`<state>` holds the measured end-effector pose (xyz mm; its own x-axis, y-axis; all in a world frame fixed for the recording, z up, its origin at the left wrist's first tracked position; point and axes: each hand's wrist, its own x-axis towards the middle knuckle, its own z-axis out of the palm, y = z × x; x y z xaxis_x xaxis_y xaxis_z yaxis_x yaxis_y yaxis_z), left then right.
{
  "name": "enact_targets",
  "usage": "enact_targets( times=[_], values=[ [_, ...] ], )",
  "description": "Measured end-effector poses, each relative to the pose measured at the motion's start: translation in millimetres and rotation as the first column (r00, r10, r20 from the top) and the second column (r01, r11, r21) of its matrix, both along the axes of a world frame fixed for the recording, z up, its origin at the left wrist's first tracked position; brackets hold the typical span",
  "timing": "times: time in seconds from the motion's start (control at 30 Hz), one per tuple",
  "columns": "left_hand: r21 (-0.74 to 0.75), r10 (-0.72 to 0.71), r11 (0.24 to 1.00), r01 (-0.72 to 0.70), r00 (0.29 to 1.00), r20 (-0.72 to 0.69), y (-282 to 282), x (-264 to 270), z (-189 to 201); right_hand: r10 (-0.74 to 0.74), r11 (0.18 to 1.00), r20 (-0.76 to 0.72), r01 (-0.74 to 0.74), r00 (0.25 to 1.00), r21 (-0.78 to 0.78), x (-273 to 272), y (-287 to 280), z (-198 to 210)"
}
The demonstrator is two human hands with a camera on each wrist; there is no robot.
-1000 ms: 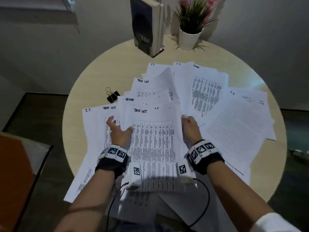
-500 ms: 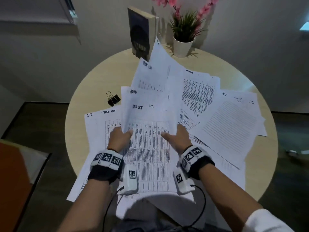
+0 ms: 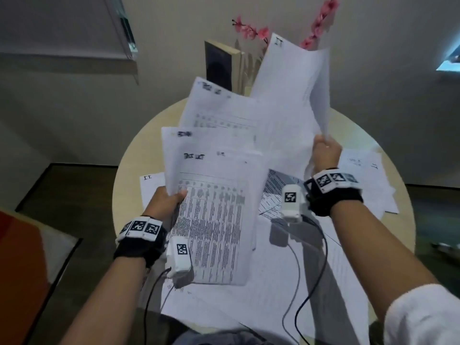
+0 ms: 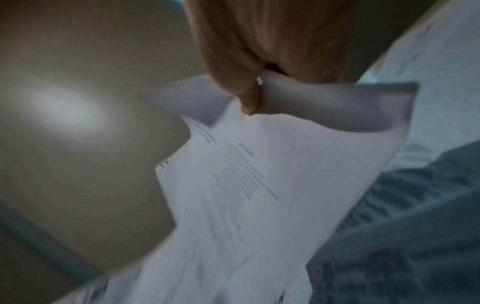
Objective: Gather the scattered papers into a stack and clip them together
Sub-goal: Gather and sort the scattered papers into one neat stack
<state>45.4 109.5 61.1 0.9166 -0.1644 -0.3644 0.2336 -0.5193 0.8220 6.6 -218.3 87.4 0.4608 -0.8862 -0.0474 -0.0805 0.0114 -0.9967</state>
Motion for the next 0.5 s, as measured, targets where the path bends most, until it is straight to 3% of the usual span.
enact_targets(
  times=[0.07,0.1,0.2,0.27,0.37,0.43,0.5],
  values=[
    [-0.090,0.118,0.989,-0.120,0.993,-0.033,6,3,1,-0.060,0.994,-0.108,0.050,0.992,-0.093,-13,-19,-1],
    [-0.142,0.161,0.976,-0.164,0.986,-0.033,8,6,3,-0.051,0.990,-0.241,0.017,0.969,-0.142,-24,-22,-3],
    [-0.388,0.295,0.867,-0.311,0.950,-0.102,9,18,22,0.100,0.965,-0.535,-0.213,0.839,-0.155,-61,-20,-41],
    [-0.543,0.277,0.774,-0.325,0.946,-0.171,4,25,45,0.244,0.920,-0.592,-0.376,0.768,-0.109,-82,-7,-69],
    [-0.669,0.159,0.710,-0.219,0.976,-0.150,-15,28,88,0.390,0.849,-0.677,-0.528,0.624,0.003,-97,14,-95],
    [-0.627,0.177,0.744,-0.232,0.973,-0.149,-34,23,103,0.453,0.837,-0.671,-0.539,0.587,0.094,-97,28,-96],
    [-0.467,0.149,0.859,-0.211,0.975,-0.165,-50,17,96,0.480,0.840,-0.660,-0.520,0.577,0.156,-94,38,-90]
  ],
)
